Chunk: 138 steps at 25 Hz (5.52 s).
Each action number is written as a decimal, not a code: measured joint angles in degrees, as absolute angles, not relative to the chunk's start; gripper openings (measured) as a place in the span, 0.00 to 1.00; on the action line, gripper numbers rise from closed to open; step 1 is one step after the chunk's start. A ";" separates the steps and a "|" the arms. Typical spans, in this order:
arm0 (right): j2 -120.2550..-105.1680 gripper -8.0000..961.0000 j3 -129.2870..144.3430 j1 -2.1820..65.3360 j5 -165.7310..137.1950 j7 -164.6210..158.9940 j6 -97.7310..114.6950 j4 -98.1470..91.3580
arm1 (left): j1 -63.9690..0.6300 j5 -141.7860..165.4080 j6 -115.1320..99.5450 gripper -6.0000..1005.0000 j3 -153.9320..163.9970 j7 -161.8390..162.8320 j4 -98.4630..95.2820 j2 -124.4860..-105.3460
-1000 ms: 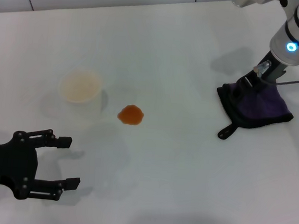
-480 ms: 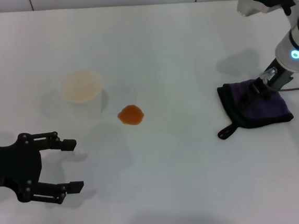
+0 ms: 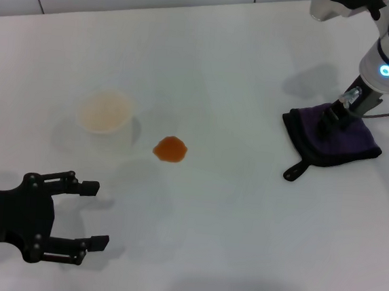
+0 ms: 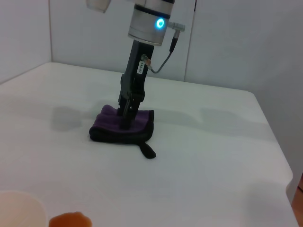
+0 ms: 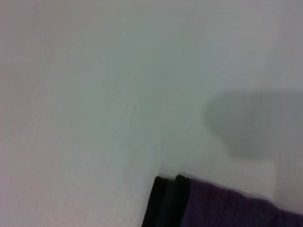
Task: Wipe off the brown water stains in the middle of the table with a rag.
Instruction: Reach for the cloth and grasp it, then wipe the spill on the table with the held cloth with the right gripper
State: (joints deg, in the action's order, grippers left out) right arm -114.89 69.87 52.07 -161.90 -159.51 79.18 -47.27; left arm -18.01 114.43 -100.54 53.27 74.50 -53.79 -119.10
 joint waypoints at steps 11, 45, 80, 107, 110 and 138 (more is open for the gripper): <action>-115.08 0.30 70.31 53.77 -162.33 -159.16 77.64 -43.57 | -18.01 114.42 -100.19 0.86 53.26 74.42 -53.79 -119.10; -116.09 0.03 91.89 58.34 -144.67 -156.24 78.66 -48.00 | -17.85 112.85 -100.64 0.86 55.88 73.48 -53.67 -119.18; -116.19 0.03 112.90 64.17 -122.99 -147.38 60.94 -41.48 | -17.75 111.26 -100.29 0.86 57.66 73.72 -53.77 -119.36; -116.13 0.03 109.77 66.47 -128.22 -147.35 53.86 -34.25 | -18.04 109.92 -99.92 0.86 57.65 73.60 -53.79 -119.35; -116.15 0.03 110.16 66.47 -127.28 -147.02 55.53 -36.03 | -18.08 109.90 -99.75 0.86 57.66 73.57 -53.79 -119.36; -116.19 0.03 120.30 66.87 -110.51 -137.50 60.64 -41.58 | -18.93 110.18 -99.23 0.86 57.65 73.54 -53.35 -119.36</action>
State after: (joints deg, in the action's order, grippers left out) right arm -116.19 120.30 66.87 -110.51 -137.50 60.64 -41.58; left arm -18.93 110.18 -99.23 57.65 73.54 -53.35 -119.36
